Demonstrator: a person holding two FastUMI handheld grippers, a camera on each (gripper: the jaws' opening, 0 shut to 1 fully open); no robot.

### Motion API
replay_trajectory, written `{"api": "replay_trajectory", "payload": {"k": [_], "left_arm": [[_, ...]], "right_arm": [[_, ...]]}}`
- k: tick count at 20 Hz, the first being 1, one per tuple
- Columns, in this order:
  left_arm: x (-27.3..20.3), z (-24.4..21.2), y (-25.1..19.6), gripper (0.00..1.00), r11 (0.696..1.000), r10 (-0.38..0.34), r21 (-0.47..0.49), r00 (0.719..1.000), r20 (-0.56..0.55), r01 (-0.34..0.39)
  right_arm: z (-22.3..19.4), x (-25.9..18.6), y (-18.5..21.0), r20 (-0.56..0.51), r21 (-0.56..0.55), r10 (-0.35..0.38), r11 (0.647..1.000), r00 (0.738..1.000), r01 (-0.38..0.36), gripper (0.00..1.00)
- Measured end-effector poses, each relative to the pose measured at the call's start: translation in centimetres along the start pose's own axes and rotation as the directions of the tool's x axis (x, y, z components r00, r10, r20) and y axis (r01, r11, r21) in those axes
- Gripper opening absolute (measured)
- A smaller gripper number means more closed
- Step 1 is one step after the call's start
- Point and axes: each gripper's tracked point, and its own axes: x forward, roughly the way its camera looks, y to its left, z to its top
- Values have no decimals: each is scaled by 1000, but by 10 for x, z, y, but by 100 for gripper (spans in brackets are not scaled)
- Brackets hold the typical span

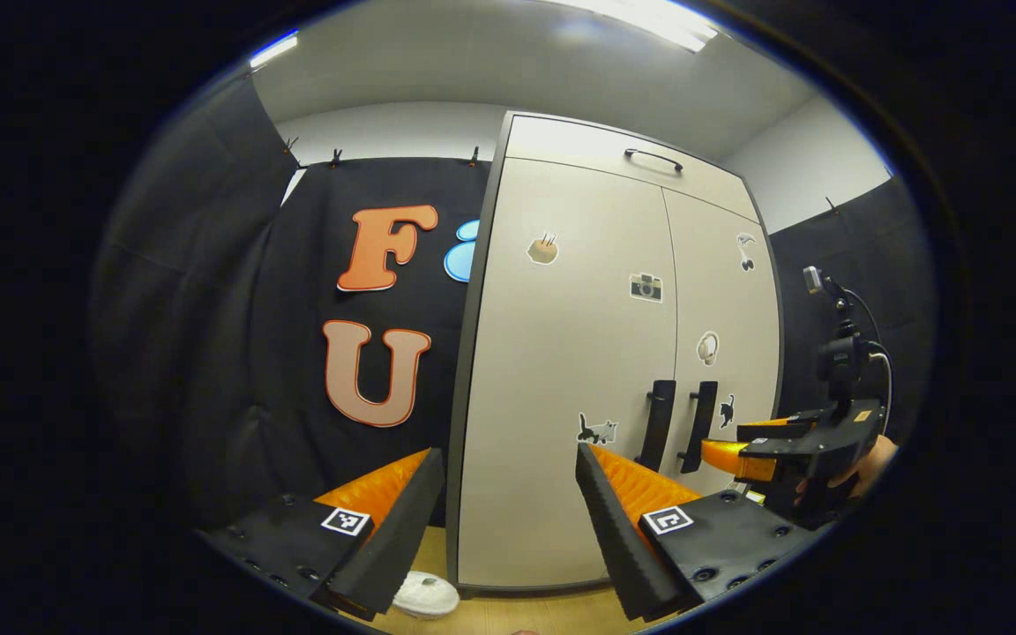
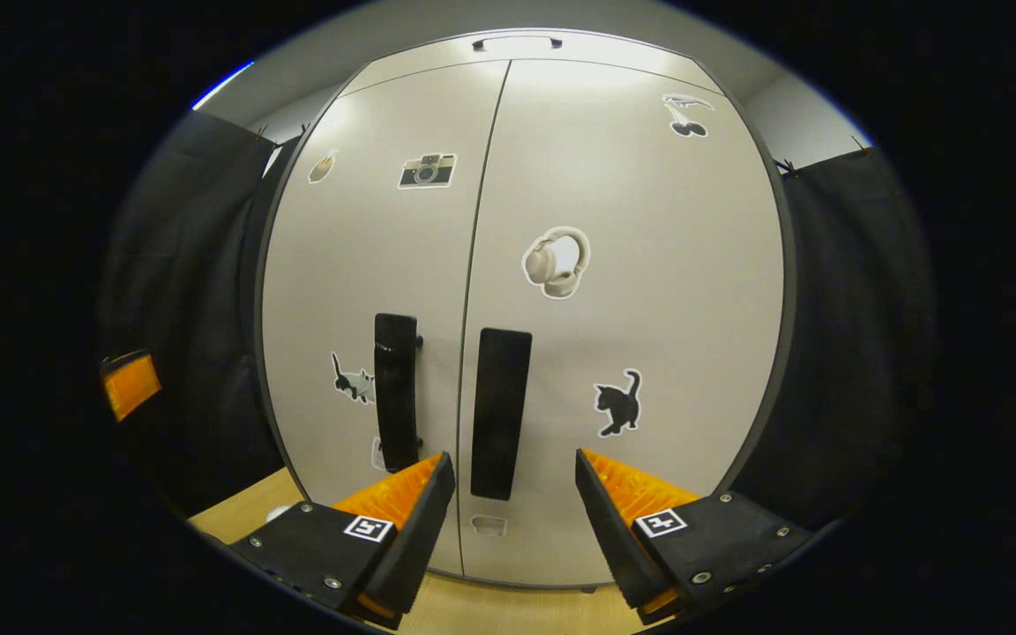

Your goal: Open the right door of the double-door shoe cabinet with the right hand, and open the left door with the left hand.

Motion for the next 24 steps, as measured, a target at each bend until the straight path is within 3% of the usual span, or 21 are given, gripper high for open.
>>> {"api": "replay_trajectory", "payload": {"k": [14,16,21,24], "left_arm": [[-20,-13,54,96,995,91,49,994,-66,-88],[-21,-18,61,96,994,100,49,991,-84,-96],[-26,-24,70,96,995,101,28,989,-106,-98],[-31,-18,72,96,995,95,26,991,-95,-93]], "right_arm": [[6,42,5,-73,31,-83,996,994,85,52],[6,40,5,-73,66,-97,993,993,102,37],[3,40,5,-93,106,-74,991,993,84,21],[3,37,5,-100,106,-91,989,991,102,19]]}}
